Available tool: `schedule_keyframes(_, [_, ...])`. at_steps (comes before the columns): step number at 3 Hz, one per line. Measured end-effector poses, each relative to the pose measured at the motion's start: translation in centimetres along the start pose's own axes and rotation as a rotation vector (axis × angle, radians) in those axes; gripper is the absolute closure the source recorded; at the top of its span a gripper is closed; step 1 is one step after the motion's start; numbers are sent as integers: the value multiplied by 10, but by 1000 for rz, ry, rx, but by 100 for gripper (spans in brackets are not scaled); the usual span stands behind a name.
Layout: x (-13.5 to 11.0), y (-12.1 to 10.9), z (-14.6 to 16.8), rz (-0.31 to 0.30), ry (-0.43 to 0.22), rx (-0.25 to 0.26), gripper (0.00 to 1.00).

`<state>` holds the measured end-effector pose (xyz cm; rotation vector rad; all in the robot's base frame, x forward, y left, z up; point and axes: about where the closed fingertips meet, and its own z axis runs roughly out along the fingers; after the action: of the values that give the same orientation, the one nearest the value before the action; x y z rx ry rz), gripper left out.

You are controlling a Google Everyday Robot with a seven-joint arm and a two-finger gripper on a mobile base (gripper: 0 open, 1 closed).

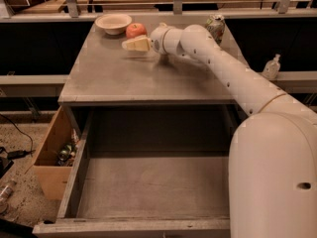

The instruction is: Place apple into top drawer

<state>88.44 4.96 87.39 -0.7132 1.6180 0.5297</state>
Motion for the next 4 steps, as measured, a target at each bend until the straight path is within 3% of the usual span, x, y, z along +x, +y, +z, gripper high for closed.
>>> schedule_keyframes(2, [-4,-1,11,-8,-19,1,0])
schedule_keyframes(3, [-1,0,16,-8,-16,-4,16])
schedule_keyframes(4, [4,2,23,-10,-5,-6,40])
